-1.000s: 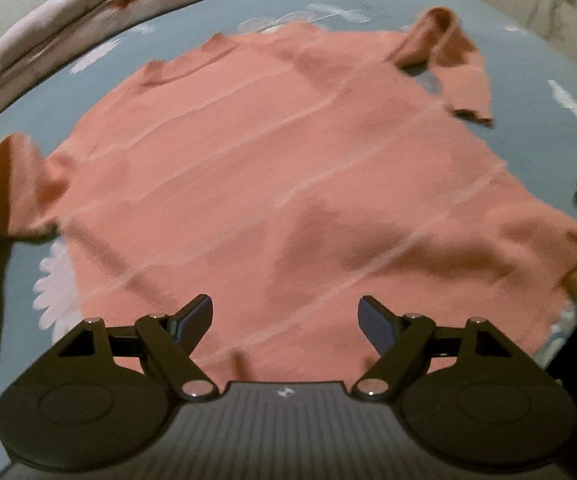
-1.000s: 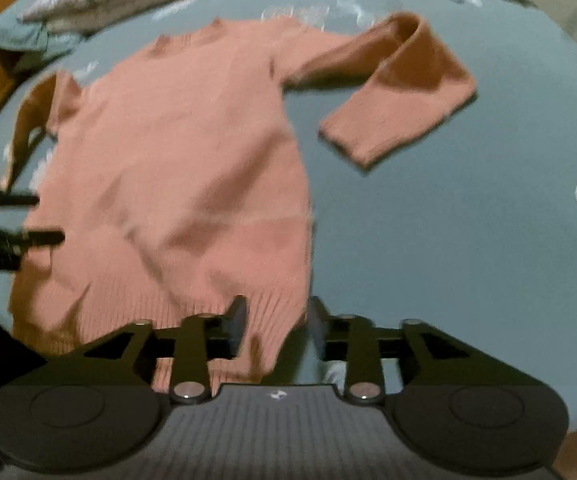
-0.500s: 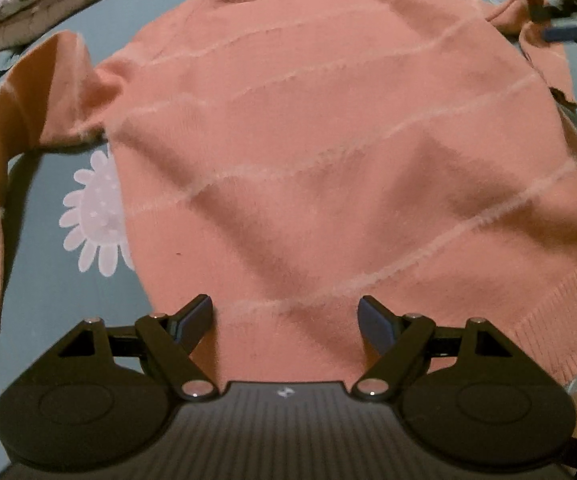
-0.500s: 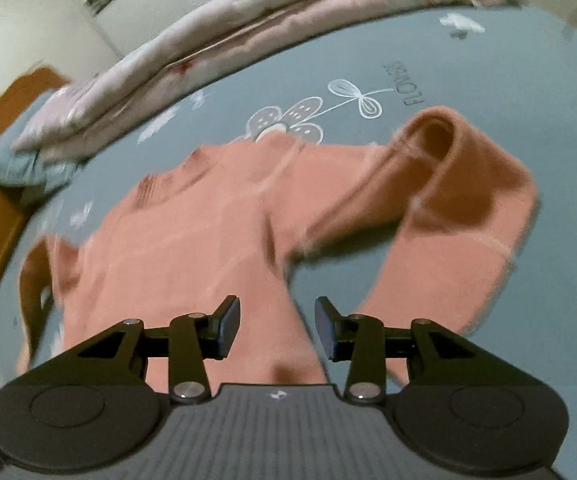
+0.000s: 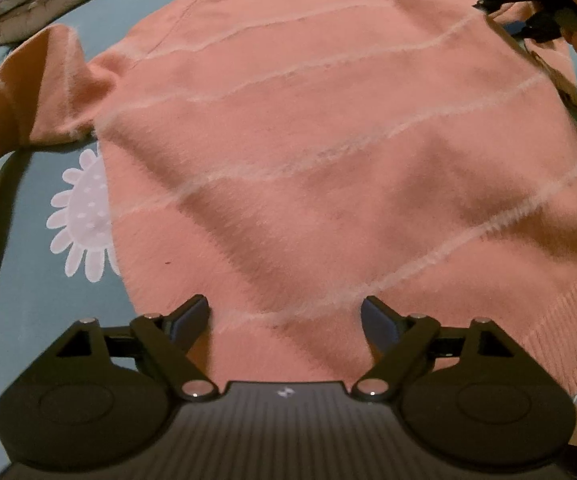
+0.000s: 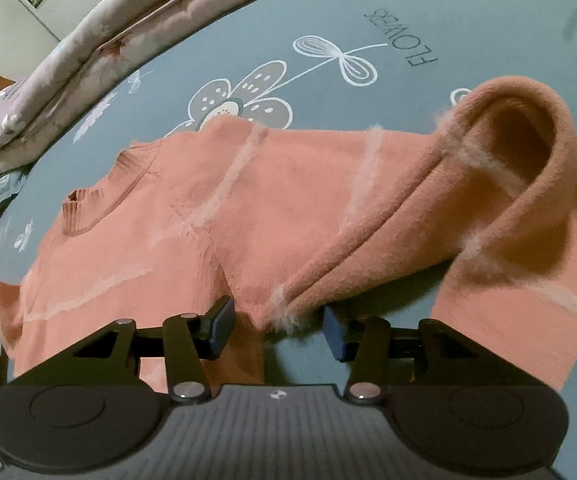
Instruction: Fold clothes
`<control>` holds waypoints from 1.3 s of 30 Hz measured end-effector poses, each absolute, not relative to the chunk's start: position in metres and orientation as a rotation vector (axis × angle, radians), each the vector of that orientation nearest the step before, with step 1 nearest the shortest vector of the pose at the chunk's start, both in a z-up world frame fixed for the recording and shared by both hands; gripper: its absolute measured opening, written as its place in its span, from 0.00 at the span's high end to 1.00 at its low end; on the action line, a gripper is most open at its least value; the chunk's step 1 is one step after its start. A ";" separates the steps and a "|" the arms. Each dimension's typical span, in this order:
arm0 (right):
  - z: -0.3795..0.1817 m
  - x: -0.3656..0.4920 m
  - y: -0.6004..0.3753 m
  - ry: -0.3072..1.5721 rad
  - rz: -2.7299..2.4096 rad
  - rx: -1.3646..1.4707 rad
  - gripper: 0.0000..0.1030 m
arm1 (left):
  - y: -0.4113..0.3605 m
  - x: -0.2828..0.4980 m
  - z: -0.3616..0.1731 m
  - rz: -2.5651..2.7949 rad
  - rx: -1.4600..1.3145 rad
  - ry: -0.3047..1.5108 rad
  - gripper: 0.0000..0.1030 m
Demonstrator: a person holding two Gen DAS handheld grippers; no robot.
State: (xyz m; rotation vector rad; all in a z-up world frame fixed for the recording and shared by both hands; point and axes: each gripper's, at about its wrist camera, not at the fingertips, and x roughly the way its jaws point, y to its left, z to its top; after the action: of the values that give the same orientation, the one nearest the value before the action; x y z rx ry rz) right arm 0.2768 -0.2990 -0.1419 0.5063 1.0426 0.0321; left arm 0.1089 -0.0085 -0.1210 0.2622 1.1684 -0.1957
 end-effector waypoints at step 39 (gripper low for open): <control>-0.105 0.193 -0.304 0.912 -0.032 0.292 0.48 | 0.014 0.108 -0.094 -0.199 0.154 1.109 0.12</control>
State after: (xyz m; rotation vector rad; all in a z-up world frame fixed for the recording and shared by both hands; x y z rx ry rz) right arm 0.1930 -0.3038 -0.1051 0.2918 0.9122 -0.0319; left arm 0.1085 0.0143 -0.0944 0.1540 1.1086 -0.1993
